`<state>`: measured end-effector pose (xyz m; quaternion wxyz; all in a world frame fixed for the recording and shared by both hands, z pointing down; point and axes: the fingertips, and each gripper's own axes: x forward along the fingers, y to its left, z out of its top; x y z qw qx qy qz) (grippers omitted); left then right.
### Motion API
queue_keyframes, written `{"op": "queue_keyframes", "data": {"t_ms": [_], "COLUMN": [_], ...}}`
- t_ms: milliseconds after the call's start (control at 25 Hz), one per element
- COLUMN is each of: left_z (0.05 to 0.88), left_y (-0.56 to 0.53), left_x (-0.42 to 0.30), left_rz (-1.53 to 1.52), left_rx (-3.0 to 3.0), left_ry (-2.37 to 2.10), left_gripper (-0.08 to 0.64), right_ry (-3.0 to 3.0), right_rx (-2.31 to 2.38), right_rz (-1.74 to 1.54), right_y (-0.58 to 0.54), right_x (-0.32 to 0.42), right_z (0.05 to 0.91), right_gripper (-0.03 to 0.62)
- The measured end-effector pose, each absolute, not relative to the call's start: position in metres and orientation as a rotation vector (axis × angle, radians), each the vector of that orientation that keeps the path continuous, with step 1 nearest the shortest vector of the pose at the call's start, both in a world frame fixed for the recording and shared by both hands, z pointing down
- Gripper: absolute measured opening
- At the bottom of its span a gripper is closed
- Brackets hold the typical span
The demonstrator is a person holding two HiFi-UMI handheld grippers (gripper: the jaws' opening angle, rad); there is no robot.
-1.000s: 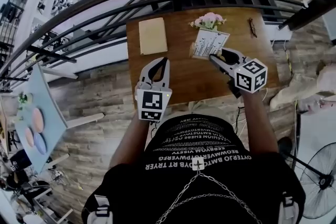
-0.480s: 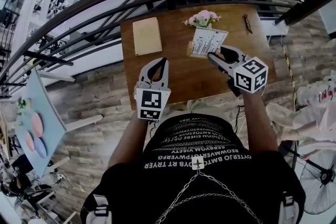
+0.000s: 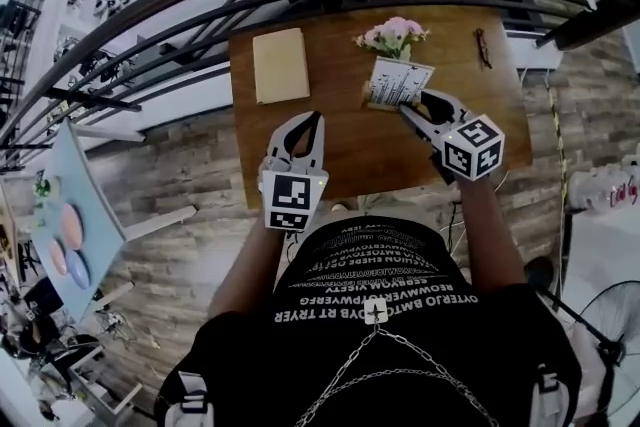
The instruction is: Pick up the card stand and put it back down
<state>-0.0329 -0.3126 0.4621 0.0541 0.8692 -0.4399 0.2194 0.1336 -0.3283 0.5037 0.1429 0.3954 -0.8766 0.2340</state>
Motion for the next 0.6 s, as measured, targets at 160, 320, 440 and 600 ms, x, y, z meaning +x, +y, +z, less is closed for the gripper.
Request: {"op": "queue_keyframes", "data": {"t_ms": [160,320,440,600], "left_z": [0.472,0.476,0.48,0.489], "left_y": [-0.325,-0.341,-0.35,-0.359], "left_x": [-0.036,-0.032,-0.032,-0.03], "left_rz": [0.681,0.683,0.692,0.713], "left_rx": [2.597,2.573,2.551,2.53], "left_ry": [-1.357,-1.383,-1.398,-1.393], "left_gripper": [0.028,0.028,0.026,0.028], "right_ry": [-2.52,-2.508,-2.497,-2.484], "right_rx": [1.092,1.044,1.021,1.006], "right_rz": [0.729,0.78,0.815,0.835], "right_y": [-0.344,-0.355,-0.363,-0.371], "right_x": [0.13,0.132,0.131,0.131], "right_z": [0.544,0.579,0.6,0.626], "right_gripper": [0.179,0.178,0.178,0.178]}}
